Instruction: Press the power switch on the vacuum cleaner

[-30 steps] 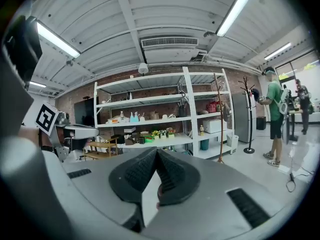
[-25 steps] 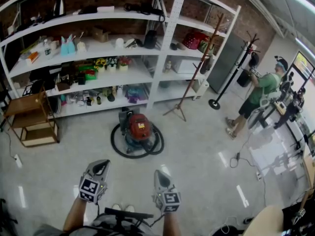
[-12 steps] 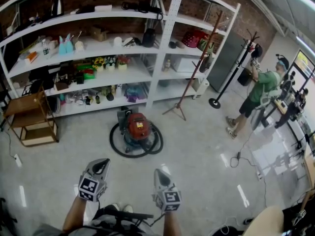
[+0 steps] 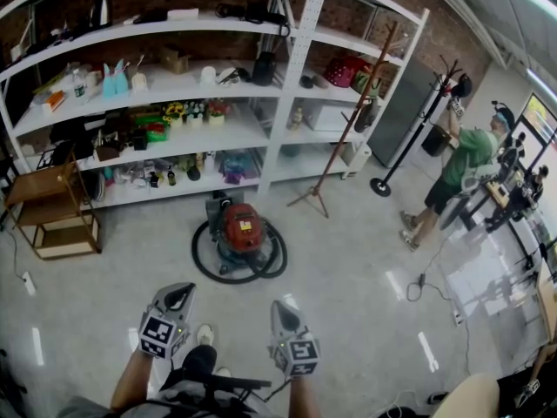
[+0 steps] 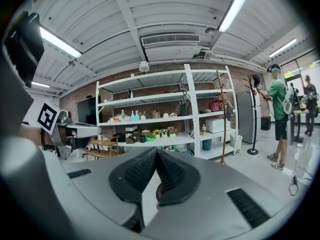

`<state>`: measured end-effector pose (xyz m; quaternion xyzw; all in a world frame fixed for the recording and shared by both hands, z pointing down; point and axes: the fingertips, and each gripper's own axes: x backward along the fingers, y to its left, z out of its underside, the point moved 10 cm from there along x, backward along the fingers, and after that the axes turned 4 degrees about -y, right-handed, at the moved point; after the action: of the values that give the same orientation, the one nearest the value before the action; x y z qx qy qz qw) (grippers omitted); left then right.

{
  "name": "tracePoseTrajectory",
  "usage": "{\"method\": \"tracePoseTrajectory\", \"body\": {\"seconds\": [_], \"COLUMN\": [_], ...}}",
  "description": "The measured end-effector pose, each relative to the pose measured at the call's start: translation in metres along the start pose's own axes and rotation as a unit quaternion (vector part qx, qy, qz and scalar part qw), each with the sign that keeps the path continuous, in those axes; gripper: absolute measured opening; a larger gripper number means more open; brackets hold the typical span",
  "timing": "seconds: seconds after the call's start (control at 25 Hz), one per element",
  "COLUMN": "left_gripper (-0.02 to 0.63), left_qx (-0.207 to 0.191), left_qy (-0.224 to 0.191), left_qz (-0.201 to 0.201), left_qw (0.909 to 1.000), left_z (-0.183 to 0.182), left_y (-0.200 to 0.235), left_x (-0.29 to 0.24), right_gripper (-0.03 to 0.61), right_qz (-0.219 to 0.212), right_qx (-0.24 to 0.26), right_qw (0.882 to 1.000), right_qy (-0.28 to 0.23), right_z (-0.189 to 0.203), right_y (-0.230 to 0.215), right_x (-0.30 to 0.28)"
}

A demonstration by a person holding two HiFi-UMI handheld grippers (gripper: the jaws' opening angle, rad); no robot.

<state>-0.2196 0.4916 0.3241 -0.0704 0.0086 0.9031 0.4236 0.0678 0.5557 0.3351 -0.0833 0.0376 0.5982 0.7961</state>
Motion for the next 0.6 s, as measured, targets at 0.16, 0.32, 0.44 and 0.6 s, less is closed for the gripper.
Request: {"method": "tracePoseTrajectory", "body": {"seconds": [0.16, 0.32, 0.44, 0.6], "left_gripper": [0.009, 0.008, 0.008, 0.008], "left_qx": [0.002, 0.002, 0.001, 0.002], "left_qy": [-0.001, -0.004, -0.001, -0.009], "left_qz": [-0.003, -0.004, -0.002, -0.001], "left_qw": [1.0, 1.0, 1.0, 1.0], "left_z": [0.0, 0.0, 0.002, -0.012], "left_y": [0.017, 0.04, 0.058, 0.082], "left_x": [-0.017, -0.038, -0.057, -0.085], "right_gripper": [0.011, 0.011, 0.011, 0.011], "right_qz": [0.0, -0.003, -0.001, 0.001], "right_qx": [-0.006, 0.0, -0.006, -0.007], "right_qw": [1.0, 1.0, 1.0, 1.0], "right_qy": [0.003, 0.003, -0.001, -0.002], "right_z": [-0.001, -0.008, -0.015, -0.027], "right_y": [-0.005, -0.006, -0.011, -0.018], "right_x": [-0.022, -0.052, -0.076, -0.109]}}
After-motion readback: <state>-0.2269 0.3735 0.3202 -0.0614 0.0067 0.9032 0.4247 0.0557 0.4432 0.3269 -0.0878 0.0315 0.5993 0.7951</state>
